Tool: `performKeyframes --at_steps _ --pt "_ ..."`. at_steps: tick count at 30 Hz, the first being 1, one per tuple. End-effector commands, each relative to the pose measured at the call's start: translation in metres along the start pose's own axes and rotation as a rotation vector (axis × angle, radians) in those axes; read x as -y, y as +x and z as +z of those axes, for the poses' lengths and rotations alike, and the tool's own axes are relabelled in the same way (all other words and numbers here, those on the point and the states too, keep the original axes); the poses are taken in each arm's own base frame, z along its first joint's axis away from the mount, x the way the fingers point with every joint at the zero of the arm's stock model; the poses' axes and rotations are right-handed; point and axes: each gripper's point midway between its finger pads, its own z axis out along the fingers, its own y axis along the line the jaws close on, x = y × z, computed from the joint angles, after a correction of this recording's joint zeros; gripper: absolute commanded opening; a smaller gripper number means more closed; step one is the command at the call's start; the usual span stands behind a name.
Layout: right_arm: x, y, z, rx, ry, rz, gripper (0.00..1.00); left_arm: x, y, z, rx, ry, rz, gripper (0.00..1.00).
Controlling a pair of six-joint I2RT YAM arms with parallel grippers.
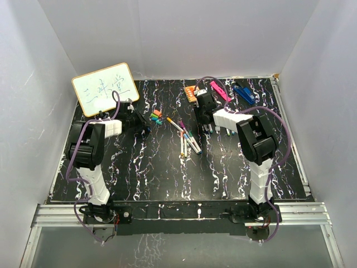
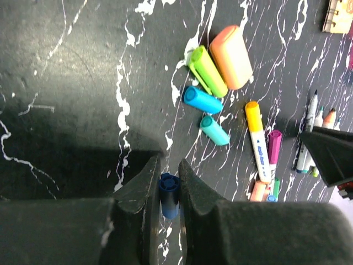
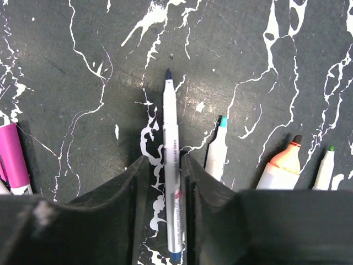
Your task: Open the pen caps
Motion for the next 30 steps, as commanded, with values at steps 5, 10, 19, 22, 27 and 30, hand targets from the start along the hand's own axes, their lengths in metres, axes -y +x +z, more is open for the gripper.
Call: performKeyframes --at_steps 5,10,19,22,27,30 --pt "-0.001 -0.048 -0.029 0.127 -0.025 0.016 0.42 0.007 -0.016 0.01 0.026 0.021 -0.013 0.2" --pt "-0.008 -0.065 -0.054 0.177 -0.072 0.02 0.49 0.007 -0.018 0.013 0.031 0.02 -0.02 0.31" --pt "-0.04 -0.061 -0.077 0.176 -0.149 -0.026 0.51 0.013 -0.025 -0.002 0.072 0.025 -0.031 0.45" --pt "-0.053 -0.054 -0.075 0.159 -0.167 -0.045 0.51 0.019 -0.031 -0.016 0.103 0.035 -0.035 0.48" --pt "-0.07 -0.045 -0.064 0.128 -0.185 -0.072 0.51 0.033 -0.043 -0.051 0.182 0.061 -0.025 0.55" --pt "-0.079 -0.041 -0.057 0.111 -0.196 -0.083 0.5 0.046 -0.047 -0.075 0.238 0.111 -0.011 0.63"
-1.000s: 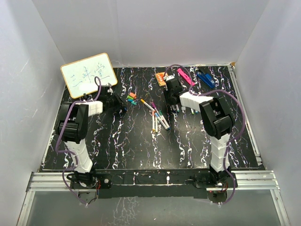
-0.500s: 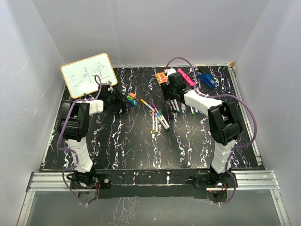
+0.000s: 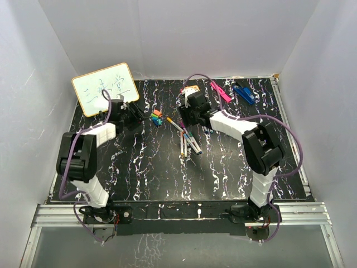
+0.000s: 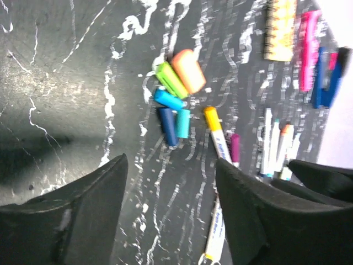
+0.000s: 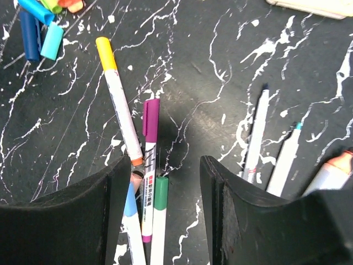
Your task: Open the pen caps
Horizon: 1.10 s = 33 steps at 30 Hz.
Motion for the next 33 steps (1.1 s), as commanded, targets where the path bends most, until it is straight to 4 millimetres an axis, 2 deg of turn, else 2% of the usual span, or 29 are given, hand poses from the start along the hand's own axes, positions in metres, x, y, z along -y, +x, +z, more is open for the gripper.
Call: performKeyframes --at_steps 1,2,4,5,7,12,19,28,33 --pt "-0.008 -0.001 0.014 -0.007 -0.009 -0.011 0.5 0.039 -0.031 -0.047 0.144 0.117 0.031 0.67" --pt "-0.009 0.002 0.016 -0.015 -0.009 -0.013 0.5 0.043 -0.032 -0.055 0.158 0.14 0.03 0.75" --pt "-0.008 0.007 0.022 -0.03 -0.001 -0.012 0.51 0.051 -0.031 -0.07 0.178 0.188 0.031 0.96" --pt "-0.007 0.01 0.025 -0.039 0.003 -0.01 0.51 0.055 -0.032 -0.076 0.188 0.21 0.033 0.98" --pt "-0.007 0.015 0.029 -0.053 0.013 -0.01 0.51 0.063 -0.033 -0.091 0.21 0.246 0.04 0.99" --pt "-0.007 0.019 0.034 -0.066 0.014 -0.008 0.51 0.07 -0.033 -0.112 0.242 0.28 0.041 0.99" --pt "-0.007 0.022 0.039 -0.075 0.012 -0.007 0.5 0.068 -0.027 -0.116 0.23 0.28 0.039 0.99" --pt "-0.009 0.03 0.046 -0.104 0.006 -0.009 0.43 0.067 -0.026 -0.117 0.229 0.28 0.035 0.99" --pt "-0.01 0.036 0.05 -0.12 -0.003 -0.004 0.33 0.066 -0.025 -0.118 0.229 0.279 0.03 0.98"
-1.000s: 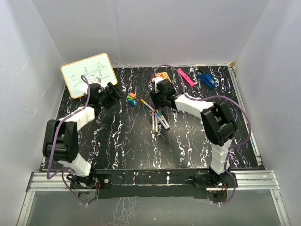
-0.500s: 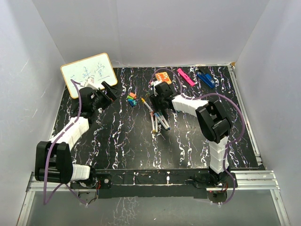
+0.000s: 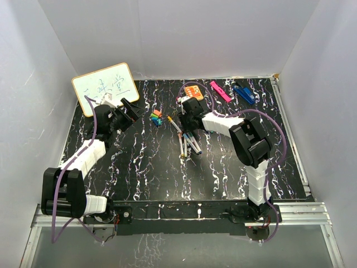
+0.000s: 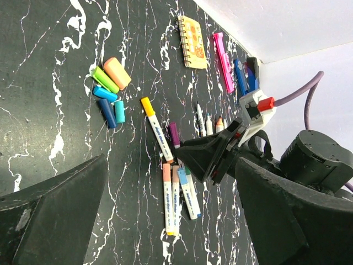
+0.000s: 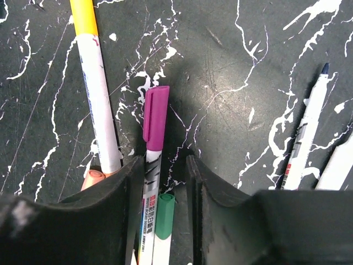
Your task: Open the pen caps
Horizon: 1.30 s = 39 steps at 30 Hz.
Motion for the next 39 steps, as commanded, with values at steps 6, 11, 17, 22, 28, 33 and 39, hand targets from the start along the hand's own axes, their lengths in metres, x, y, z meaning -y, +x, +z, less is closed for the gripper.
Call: performKeyframes --at_steps 6,11,17,22,28,33,39 --pt "-0.002 -0.009 0.008 0.017 0.002 0.018 0.13 0.012 -0.003 -0.01 0.011 0.046 0.005 0.99" --pt "0.005 -0.017 0.01 0.033 0.045 0.02 0.01 0.016 0.003 -0.007 -0.01 0.094 -0.014 0.98" --pt "0.0 -0.061 -0.007 0.143 0.014 0.015 0.0 0.02 0.021 -0.002 -0.074 0.161 -0.058 0.96" --pt "-0.013 -0.093 -0.043 0.267 -0.062 0.018 0.0 0.021 0.03 0.007 -0.103 0.16 -0.063 0.96" --pt "-0.028 -0.108 -0.088 0.349 -0.138 0.006 0.0 0.036 0.047 0.03 -0.178 0.153 -0.066 0.96" --pt "-0.043 -0.109 -0.114 0.382 -0.166 -0.015 0.0 0.051 0.065 0.053 -0.23 0.149 -0.077 0.94" --pt "-0.061 -0.104 -0.132 0.394 -0.188 -0.031 0.0 0.073 0.074 0.069 -0.235 0.189 -0.094 0.89"
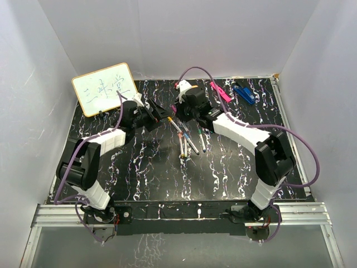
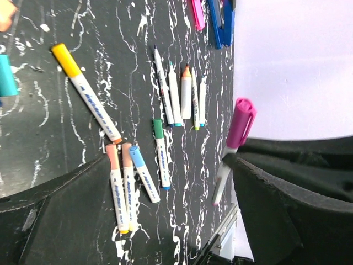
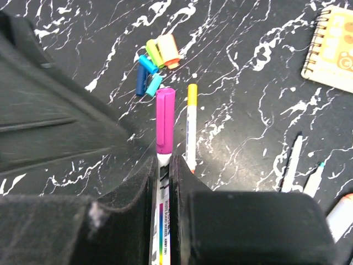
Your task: Open the pen caps
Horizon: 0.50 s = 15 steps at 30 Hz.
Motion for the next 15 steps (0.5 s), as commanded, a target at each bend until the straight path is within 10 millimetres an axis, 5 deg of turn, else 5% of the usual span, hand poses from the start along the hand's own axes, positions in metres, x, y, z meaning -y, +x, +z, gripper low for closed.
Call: performKeyframes --at_steps 1,15 --pt "-0.018 -0.012 -0.014 0.051 -0.029 -0.007 0.0 0.033 -0.011 0.01 0.034 0.073 0.005 0.89" --pt "-0.039 -0.008 -0.023 0.062 -0.072 -0.009 0.0 0.055 0.002 0.022 0.028 0.121 0.019 0.8"
